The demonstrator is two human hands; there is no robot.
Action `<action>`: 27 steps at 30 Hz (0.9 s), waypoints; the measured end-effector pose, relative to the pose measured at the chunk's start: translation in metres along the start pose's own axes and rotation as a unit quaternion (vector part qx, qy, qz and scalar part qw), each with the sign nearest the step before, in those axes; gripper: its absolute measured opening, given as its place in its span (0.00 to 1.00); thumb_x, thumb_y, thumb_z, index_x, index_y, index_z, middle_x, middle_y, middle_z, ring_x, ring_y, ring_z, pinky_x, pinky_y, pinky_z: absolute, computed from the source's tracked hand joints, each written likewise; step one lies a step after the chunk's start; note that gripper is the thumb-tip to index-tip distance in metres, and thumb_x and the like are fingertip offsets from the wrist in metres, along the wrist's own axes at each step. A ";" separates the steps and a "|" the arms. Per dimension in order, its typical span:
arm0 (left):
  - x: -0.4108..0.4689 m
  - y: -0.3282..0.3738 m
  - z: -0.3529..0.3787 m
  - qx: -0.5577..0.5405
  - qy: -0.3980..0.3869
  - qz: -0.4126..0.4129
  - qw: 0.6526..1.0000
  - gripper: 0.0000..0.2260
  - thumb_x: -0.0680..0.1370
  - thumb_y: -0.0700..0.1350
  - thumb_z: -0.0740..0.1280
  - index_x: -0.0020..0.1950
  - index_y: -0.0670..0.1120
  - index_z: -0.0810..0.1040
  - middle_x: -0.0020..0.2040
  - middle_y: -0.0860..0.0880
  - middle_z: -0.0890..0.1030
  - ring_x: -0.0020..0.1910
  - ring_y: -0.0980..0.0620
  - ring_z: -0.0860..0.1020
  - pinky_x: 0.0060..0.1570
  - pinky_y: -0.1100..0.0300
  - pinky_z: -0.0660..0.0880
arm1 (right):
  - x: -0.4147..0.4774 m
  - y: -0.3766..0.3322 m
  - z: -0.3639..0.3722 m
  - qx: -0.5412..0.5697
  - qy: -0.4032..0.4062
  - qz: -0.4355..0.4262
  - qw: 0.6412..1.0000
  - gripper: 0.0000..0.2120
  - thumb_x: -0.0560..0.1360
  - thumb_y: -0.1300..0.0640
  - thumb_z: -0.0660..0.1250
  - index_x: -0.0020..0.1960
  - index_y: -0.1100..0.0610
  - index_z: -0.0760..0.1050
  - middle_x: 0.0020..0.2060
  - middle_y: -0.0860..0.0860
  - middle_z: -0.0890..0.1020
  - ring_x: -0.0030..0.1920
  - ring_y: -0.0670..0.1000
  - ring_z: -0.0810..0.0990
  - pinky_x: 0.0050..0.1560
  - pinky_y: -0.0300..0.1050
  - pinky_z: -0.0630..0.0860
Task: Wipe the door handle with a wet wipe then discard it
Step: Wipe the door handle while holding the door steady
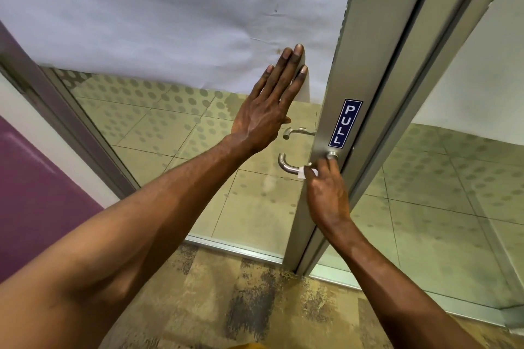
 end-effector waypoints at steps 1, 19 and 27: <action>0.000 0.000 0.000 0.000 0.000 -0.002 1.000 0.56 0.74 0.54 0.80 0.91 0.42 0.48 0.91 0.38 0.45 0.91 0.37 0.46 0.90 0.44 0.51 | 0.000 0.009 0.003 0.003 0.002 0.008 1.000 0.19 0.70 0.73 0.75 0.60 0.68 0.82 0.58 0.65 0.82 0.63 0.66 0.78 0.57 0.59 0.83; 0.000 0.008 -0.008 0.013 -0.011 -0.009 1.000 0.54 0.76 0.46 0.80 0.90 0.41 0.48 0.90 0.37 0.48 0.90 0.38 0.44 0.89 0.42 0.54 | 0.011 0.054 0.049 0.621 0.126 0.455 0.626 0.08 0.75 0.65 0.78 0.53 0.66 0.84 0.47 0.60 0.88 0.37 0.52 0.83 0.33 0.37 0.79; 0.000 0.008 -0.002 0.011 0.018 -0.010 1.000 0.55 0.72 0.34 0.79 0.90 0.41 0.48 0.91 0.38 0.46 0.88 0.43 0.36 0.90 0.44 0.51 | 0.007 0.052 0.058 0.826 0.011 0.474 0.304 0.06 0.80 0.66 0.69 0.55 0.58 0.81 0.42 0.53 0.88 0.43 0.49 0.85 0.47 0.44 0.83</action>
Point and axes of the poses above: each hand's wrist, its own x-axis towards the middle knuckle, its own z-axis out of the palm, y = z × x, the point moved 2 cm from there along x, towards the middle knuckle
